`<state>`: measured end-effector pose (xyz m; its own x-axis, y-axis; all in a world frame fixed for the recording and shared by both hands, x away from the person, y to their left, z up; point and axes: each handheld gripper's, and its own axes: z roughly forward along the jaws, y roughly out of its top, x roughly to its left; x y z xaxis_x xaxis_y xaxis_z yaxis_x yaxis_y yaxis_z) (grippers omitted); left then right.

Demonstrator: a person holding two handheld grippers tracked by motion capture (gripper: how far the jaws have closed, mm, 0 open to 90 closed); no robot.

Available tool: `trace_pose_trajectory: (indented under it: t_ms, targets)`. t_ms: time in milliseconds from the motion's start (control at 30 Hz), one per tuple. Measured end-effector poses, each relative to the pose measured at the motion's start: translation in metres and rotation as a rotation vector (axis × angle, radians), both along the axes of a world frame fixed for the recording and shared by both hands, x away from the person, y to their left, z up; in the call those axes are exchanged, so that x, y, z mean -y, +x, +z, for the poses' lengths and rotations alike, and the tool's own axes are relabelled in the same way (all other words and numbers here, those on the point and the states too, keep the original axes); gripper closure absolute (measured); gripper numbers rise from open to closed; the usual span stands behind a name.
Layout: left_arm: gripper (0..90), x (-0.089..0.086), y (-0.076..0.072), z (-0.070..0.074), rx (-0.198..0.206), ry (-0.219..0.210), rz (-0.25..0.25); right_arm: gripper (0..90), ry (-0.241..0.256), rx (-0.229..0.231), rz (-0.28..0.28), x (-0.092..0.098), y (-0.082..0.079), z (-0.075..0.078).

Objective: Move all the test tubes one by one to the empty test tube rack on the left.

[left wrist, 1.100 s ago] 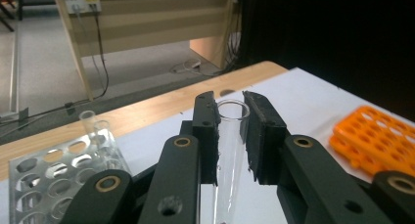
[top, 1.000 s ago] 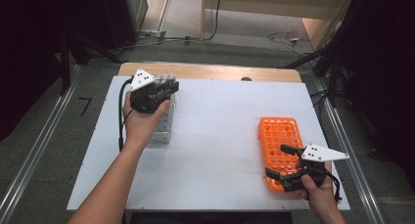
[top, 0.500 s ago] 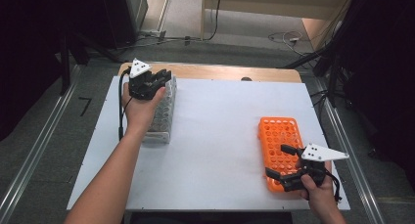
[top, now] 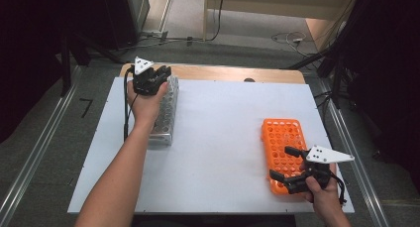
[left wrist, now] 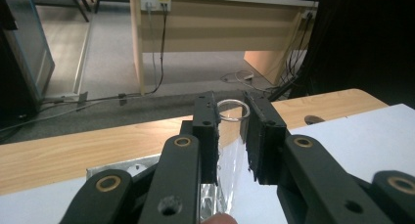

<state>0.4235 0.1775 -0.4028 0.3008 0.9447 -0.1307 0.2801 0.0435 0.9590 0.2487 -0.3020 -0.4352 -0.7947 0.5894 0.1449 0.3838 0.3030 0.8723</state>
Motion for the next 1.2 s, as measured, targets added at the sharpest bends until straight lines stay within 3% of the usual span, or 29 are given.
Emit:
trace_pose_trajectory:
  t_ms: [400, 733, 1067, 1167, 1200]
  targets:
    - [76.5, 0.003, 0.014, -0.013, -0.014, 0.032, 0.033, 0.0, 0.010, -0.005, -0.005, 0.002, 0.001, 0.000]
    - [76.3, 0.007, 0.019, -0.022, -0.078, 0.065, 0.029, 0.0, 0.012, 0.000, -0.013, 0.003, 0.001, 0.000]
    - [75.4, 0.006, 0.022, -0.026, -0.125, 0.053, 0.009, 0.0, 0.008, -0.005, -0.015, 0.003, 0.002, -0.001]
    - [72.5, 0.004, 0.024, -0.026, -0.152, 0.046, 0.007, 0.0, 0.007, -0.004, -0.015, 0.003, 0.002, -0.001]
    - [71.6, 0.004, 0.025, -0.025, -0.177, 0.056, 0.003, 0.0, 0.005, -0.004, -0.015, 0.003, 0.002, -0.001]
